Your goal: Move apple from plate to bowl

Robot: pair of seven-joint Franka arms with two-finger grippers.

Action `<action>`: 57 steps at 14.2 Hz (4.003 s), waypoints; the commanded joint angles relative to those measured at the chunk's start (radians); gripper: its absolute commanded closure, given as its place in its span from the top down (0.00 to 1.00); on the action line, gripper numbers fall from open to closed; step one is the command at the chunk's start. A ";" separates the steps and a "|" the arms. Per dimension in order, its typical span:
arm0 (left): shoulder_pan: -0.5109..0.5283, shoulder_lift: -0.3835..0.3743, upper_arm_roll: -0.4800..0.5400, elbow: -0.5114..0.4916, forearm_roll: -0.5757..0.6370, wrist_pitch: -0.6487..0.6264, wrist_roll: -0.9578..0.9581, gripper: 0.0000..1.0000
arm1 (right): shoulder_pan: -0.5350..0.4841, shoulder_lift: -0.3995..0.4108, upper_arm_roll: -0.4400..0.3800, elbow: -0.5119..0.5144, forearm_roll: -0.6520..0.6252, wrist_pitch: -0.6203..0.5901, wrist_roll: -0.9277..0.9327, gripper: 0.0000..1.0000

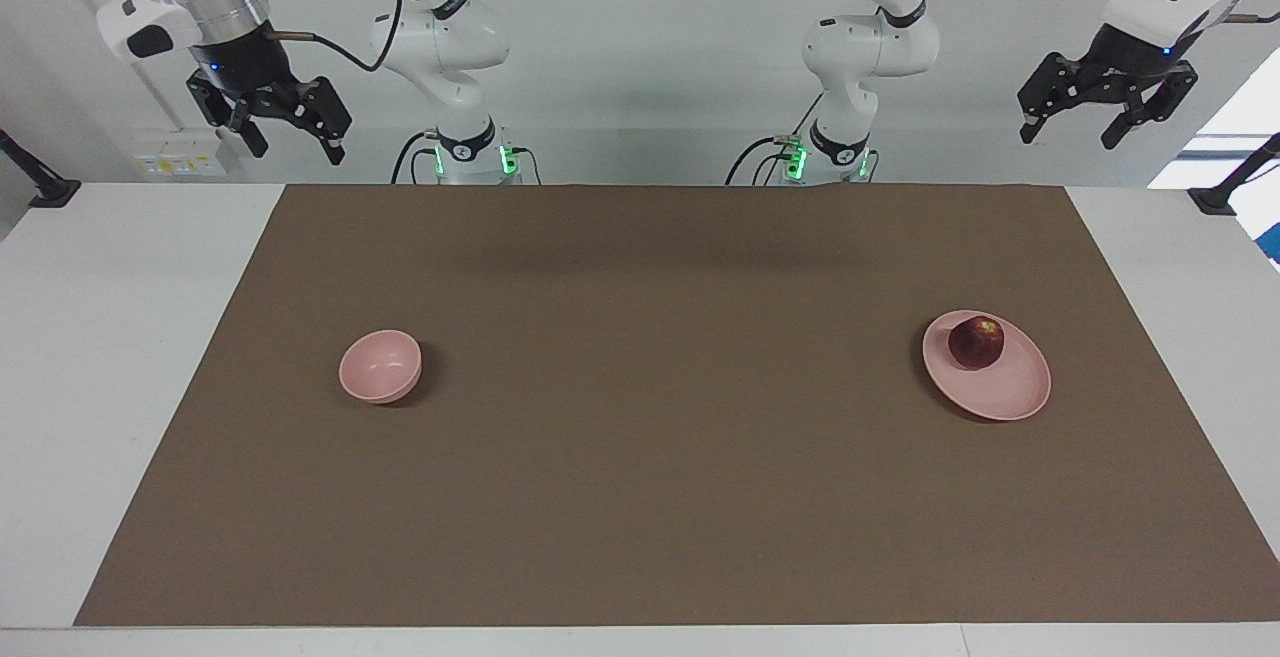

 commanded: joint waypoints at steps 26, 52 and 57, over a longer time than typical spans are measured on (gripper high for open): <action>-0.001 -0.104 -0.007 -0.180 0.004 0.134 0.003 1.00 | 0.000 -0.008 -0.003 -0.009 0.028 0.004 0.005 1.00; -0.005 -0.091 -0.004 -0.177 -0.041 0.240 0.003 1.00 | 0.000 -0.008 -0.004 -0.009 0.028 0.004 0.005 1.00; -0.005 -0.089 -0.004 -0.174 -0.044 0.240 -0.007 1.00 | 0.000 -0.008 -0.003 -0.009 0.028 0.004 0.005 1.00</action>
